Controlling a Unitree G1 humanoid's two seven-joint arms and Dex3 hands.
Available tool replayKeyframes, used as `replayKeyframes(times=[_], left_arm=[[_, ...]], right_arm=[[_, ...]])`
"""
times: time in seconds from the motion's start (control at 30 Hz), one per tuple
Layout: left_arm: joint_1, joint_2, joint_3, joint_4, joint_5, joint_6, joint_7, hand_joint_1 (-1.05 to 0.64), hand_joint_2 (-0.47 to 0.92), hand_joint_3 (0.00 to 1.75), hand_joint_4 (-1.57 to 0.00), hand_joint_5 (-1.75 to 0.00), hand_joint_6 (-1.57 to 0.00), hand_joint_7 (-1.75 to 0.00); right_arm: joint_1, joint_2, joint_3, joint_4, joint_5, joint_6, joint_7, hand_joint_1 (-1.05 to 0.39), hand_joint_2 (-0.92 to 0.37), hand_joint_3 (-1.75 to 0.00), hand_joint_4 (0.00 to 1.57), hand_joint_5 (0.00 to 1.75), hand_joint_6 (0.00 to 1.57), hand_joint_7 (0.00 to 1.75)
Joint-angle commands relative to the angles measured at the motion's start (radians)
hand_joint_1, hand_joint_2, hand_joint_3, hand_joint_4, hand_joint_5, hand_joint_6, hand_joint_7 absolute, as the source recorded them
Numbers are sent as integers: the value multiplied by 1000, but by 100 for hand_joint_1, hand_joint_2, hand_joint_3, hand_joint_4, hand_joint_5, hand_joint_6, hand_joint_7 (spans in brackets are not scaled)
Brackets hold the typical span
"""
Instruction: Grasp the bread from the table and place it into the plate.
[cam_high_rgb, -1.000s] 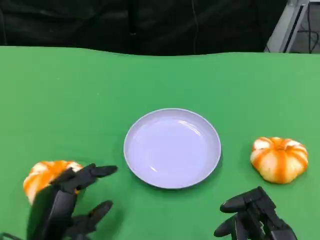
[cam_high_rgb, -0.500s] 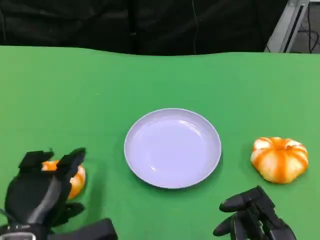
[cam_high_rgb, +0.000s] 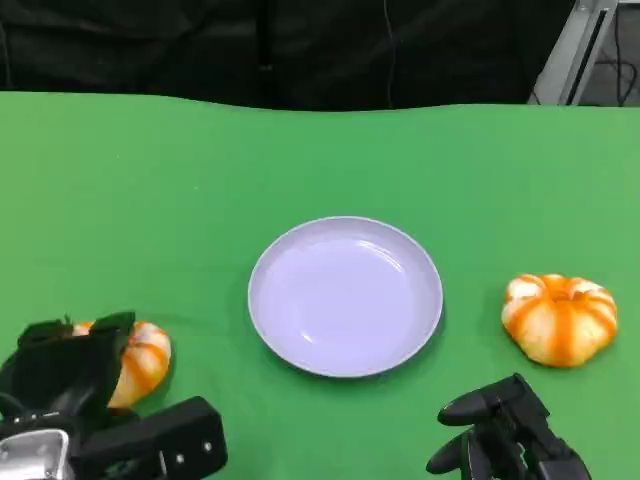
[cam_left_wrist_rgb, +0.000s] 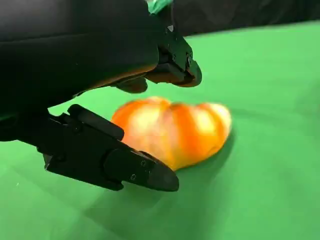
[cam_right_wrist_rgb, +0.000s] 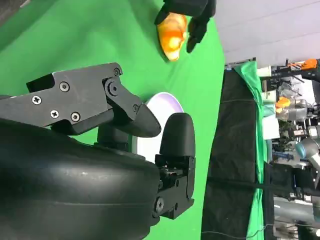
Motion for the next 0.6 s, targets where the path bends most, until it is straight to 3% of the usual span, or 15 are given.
replayKeyframes(times=[0.03, 0.1, 0.17, 0.2, 0.23, 0.27, 0.33, 0.57, 0.6], left_arm=[[-30, 40, 0, 64, -78, -45, 36, -35, 92, 5, -54, -41, -57, -8], [-32, 49, 2, 85, -118, -88, 72, -31, 92, 6, -74, -53, -74, -14], [-27, 59, 6, 97, -161, -156, 132, -29, 92, 14, -80, -123, -105, -30], [-26, 62, 7, 107, -179, -186, 166, -28, 90, 20, -81, -152, -100, -74], [-27, 66, 5, 116, -190, -204, 188, -27, 88, 27, -82, -163, -91, -108], [-28, 69, 2, 124, -198, -214, 203, -27, 86, 32, -82, -170, -84, -131], [-31, 76, -5, 134, -209, -223, 219, -26, 85, 34, -82, -173, -81, -142], [-36, 86, -20, 144, -225, -226, 236, -26, 83, 38, -83, -175, -79, -147], [-28, 91, -15, 155, -224, -308, 349, -26, 83, 38, -83, -175, -79, -147]], right_arm=[[7, -4, -7, -14, 11, -2, 0, -25, -92, -98, 17, 175, 5, 175], [8, -4, -7, -17, 10, 1, 1, -25, -92, -98, 18, 175, 6, 175], [9, -5, -6, -19, 13, 2, 3, -25, -92, -98, 18, 175, 6, 175], [8, -5, -6, -20, 11, 2, 2, -24, -92, -99, 18, 175, 6, 175], [8, -4, -6, -20, 10, 2, 1, -24, -92, -99, 18, 175, 6, 175], [8, -4, -6, -20, 9, 2, 1, -24, -92, -99, 18, 175, 6, 175], [8, -4, -6, -20, 9, 2, 1, -24, -92, -99, 18, 175, 6, 175], [8, -4, -6, -20, 9, 2, 0, -24, -92, -99, 18, 175, 6, 175], [8, -2, -5, -22, 10, 7, 0, -24, -92, -99, 18, 175, 6, 175]])
